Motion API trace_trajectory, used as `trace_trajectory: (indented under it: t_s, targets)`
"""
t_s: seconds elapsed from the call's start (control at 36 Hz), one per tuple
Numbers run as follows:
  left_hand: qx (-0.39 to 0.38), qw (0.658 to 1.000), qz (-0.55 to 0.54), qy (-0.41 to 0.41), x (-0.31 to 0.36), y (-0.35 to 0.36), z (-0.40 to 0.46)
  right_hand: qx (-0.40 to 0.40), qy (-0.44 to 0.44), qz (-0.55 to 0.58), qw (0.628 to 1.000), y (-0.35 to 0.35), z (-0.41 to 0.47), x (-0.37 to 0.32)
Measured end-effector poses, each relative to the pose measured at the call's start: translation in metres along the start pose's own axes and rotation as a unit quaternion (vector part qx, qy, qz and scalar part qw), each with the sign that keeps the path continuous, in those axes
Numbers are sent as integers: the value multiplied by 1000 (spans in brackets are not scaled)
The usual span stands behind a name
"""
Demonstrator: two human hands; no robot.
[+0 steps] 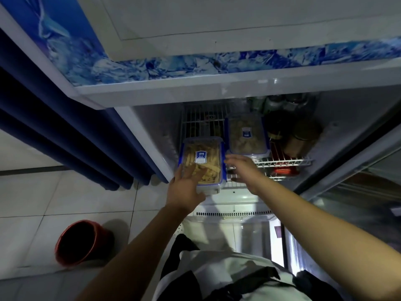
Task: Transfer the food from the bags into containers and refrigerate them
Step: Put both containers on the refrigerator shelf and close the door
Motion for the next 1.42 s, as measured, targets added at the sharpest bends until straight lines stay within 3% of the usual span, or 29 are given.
trace_trajectory:
  t_s: [0.06, 0.08, 0.17, 0.25, 0.31, 0.47, 0.69, 0.83, 0.94, 1.42]
  targets:
    - [7, 1000, 5, 9, 3, -3, 7, 93, -75, -138, 983, -10, 10, 0]
    - [10, 1000, 8, 13, 5, -5, 11, 124, -112, -246, 955, -17, 17, -2]
    - [16, 999, 35, 18, 11, -10, 22, 106, -116, -555, 817, -35, 36, -2]
    - [10, 999, 39, 6, 17, -15, 33, 28, -54, -645, 762, -46, 49, 11]
    - [-4, 999, 42, -9, 22, -18, 40, 32, -53, -660, 749, -46, 49, 21]
    - [-25, 998, 49, -27, 29, -14, 59, 69, -54, -675, 733, -42, 38, 35]
    - [-20, 991, 62, -117, 28, -5, 90, 49, -7, -666, 744, -38, 37, 31]
    - [-52, 993, 93, -52, 21, 6, 107, 30, 9, -660, 751, -39, 35, 27]
    - [-98, 987, 113, -51, 7, 18, 111, 28, 8, -662, 749, -38, 34, 24]
    - [-68, 990, 120, 8, -2, 24, 85, 18, 19, -650, 760, -33, 30, 31]
Point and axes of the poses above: each hand's wrist, its own z-axis towards the middle knuckle, its own y-axis out of the palm, x = y × z, the point moved 1 cm from there along z, towards the middle knuckle, and after that the axes turned 11 degrees about -z, right-handed, at the moved point
